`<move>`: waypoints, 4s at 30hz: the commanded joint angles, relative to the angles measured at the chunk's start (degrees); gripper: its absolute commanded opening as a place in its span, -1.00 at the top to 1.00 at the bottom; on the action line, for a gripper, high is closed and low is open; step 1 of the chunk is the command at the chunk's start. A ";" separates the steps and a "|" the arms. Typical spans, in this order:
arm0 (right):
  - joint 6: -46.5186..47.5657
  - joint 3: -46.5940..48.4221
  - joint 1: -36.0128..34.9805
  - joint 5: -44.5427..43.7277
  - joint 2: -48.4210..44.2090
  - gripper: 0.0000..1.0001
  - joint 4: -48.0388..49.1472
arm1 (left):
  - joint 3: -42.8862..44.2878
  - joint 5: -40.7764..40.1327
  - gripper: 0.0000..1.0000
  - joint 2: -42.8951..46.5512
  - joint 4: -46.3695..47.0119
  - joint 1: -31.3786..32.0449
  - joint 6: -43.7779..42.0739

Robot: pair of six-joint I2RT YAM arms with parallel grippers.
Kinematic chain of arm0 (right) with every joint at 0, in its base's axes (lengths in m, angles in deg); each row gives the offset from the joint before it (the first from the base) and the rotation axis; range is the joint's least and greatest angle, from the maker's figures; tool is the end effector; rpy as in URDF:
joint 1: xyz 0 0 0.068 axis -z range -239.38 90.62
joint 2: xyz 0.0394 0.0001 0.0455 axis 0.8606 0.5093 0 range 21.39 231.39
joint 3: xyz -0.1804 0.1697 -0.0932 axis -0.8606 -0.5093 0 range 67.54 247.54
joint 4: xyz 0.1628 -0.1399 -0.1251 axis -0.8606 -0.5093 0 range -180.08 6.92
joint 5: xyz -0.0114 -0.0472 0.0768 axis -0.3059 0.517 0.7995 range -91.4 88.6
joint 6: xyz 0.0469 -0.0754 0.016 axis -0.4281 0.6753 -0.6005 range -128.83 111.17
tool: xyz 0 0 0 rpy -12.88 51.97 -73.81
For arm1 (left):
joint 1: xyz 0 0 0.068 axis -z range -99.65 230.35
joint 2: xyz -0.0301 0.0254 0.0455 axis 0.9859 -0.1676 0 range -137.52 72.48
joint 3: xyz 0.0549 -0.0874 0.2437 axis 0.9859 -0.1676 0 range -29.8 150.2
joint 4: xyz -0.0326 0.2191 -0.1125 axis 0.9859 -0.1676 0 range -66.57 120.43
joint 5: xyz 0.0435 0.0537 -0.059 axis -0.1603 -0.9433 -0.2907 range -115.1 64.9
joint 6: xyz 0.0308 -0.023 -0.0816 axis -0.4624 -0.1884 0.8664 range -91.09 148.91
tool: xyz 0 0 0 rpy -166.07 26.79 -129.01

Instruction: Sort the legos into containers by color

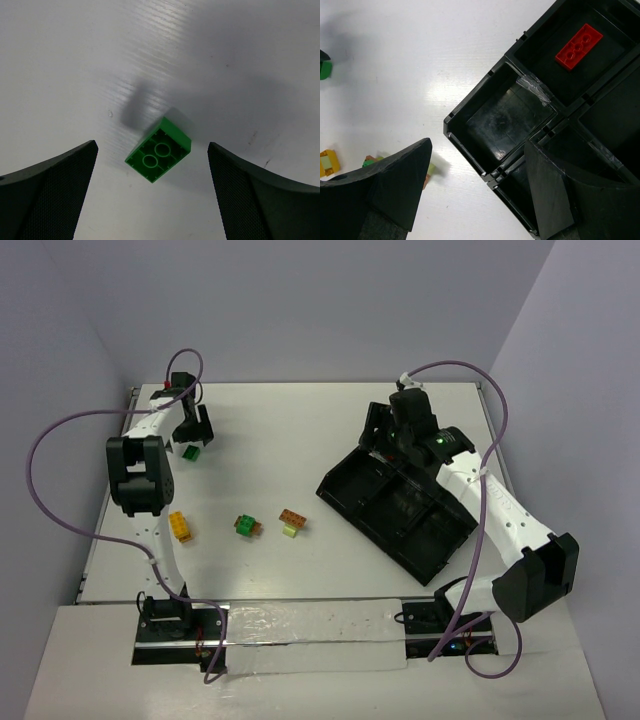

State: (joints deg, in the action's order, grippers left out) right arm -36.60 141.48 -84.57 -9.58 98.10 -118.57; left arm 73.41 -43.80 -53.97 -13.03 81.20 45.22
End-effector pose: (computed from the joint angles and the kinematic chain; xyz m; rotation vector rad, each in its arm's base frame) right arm 0.2904 0.1241 0.3156 0.1287 2.2492 0.3427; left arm 0.4676 0.0190 0.1450 -0.4494 2.6351 0.3526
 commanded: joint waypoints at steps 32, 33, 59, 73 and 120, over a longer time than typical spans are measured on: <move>-0.25 0.42 -1.45 -2.60 -0.55 -0.64 -0.39 | -0.96 11.15 1.00 7.95 0.18 2.46 1.29; -0.53 0.27 -1.50 -3.09 -1.00 -0.64 -0.06 | -0.25 13.13 1.00 9.58 0.03 4.03 1.17; -0.62 5.54 4.97 -24.40 -21.86 -0.71 -3.18 | 16.21 28.89 1.00 4.11 4.67 45.66 11.01; 0.70 2.71 5.06 -21.53 -22.39 -0.82 -3.53 | 14.38 23.52 -0.16 1.29 6.10 46.62 10.94; 18.73 3.60 -29.98 4.46 22.85 -0.78 6.39 | -30.26 -0.84 -0.53 52.51 -13.77 21.23 24.99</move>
State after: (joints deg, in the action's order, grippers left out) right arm -22.90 139.89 -113.73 -6.05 118.20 -116.79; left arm 40.53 -42.98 -4.40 -27.22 103.42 69.07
